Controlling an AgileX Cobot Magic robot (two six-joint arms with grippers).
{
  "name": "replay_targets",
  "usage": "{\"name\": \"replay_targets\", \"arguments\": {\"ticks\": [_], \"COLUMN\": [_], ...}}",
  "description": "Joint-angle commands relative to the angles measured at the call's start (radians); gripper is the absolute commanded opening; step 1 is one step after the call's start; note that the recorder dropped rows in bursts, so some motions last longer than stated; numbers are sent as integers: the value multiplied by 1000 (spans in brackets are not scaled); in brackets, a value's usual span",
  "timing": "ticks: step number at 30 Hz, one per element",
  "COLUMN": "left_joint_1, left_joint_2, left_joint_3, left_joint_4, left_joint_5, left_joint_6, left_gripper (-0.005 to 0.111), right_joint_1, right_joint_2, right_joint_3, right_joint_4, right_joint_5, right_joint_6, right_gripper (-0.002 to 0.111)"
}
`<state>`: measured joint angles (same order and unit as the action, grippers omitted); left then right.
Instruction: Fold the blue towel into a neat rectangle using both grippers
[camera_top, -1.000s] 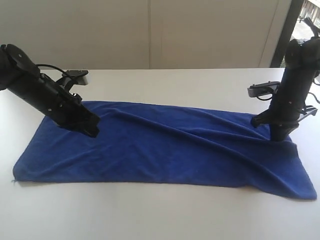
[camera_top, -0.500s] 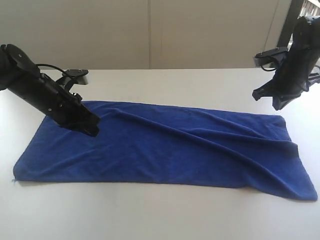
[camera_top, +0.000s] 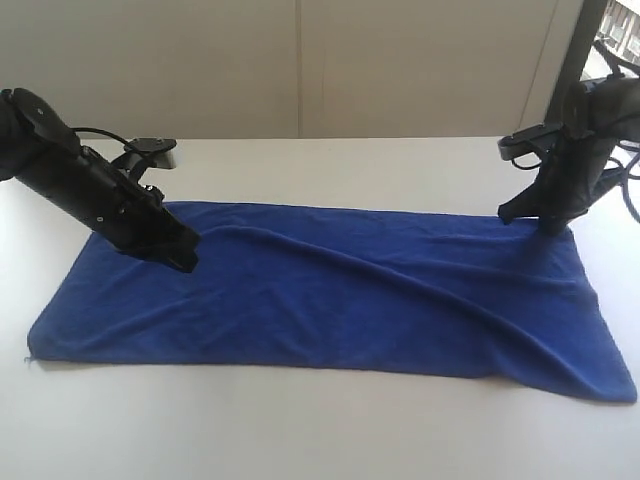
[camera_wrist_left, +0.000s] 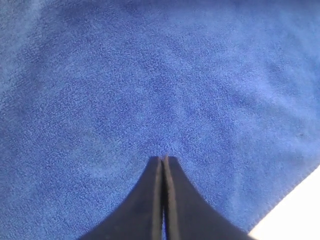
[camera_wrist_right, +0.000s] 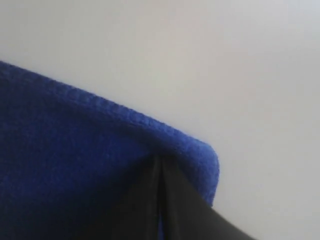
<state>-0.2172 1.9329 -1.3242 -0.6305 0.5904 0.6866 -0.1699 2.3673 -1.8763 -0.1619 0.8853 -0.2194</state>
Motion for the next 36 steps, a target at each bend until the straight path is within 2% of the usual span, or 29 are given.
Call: {"name": "replay_targets", "arguments": {"ticks": [1,12,14,16,18,20,22,23,25,29,32,36], "left_joint_1": [-4,-4,-4,-4,-4,-4,-4,-4,-4,-4,-4,7], "left_joint_2": [-6,-6,-14,-37,-79,-95,-99,-97,-97,-97,-97,-95], "left_joint_3": [7,7,-1,-48,-109,-137,-135,-111,-71,12,110,188], "left_joint_4": [-12,-12,15,79,144,252,409,495,613,728,728,733], "left_joint_5": [17,13,4,13,65,161,307,343,313,256,195,111], "left_joint_6": [2,2,36,2,-48,-106,-201,-252,-352,-411,-425,-429], "left_gripper": [0,0,0,0,0,0,0,0,0,0,0,0], "right_joint_1": [-22,-22,-19,-17,-17,-17,-17,-17,-17,-17,-17,-17], "right_joint_2": [44,94,56,-6,-87,-138,-184,-215,-250,-367,-564,-674], "right_joint_3": [-16,-130,-150,-150,-150,-144,-125,-84,-25,166,478,744], "right_joint_4": [-44,-33,-31,-13,6,33,153,231,267,277,277,277], "right_joint_5": [-25,-36,-35,-54,-22,85,249,330,336,336,184,-10], "right_joint_6": [24,40,40,40,40,32,-87,-127,-139,-140,-129,-91], "right_gripper": [0,0,0,0,0,0,0,0,0,0,0,0]}}
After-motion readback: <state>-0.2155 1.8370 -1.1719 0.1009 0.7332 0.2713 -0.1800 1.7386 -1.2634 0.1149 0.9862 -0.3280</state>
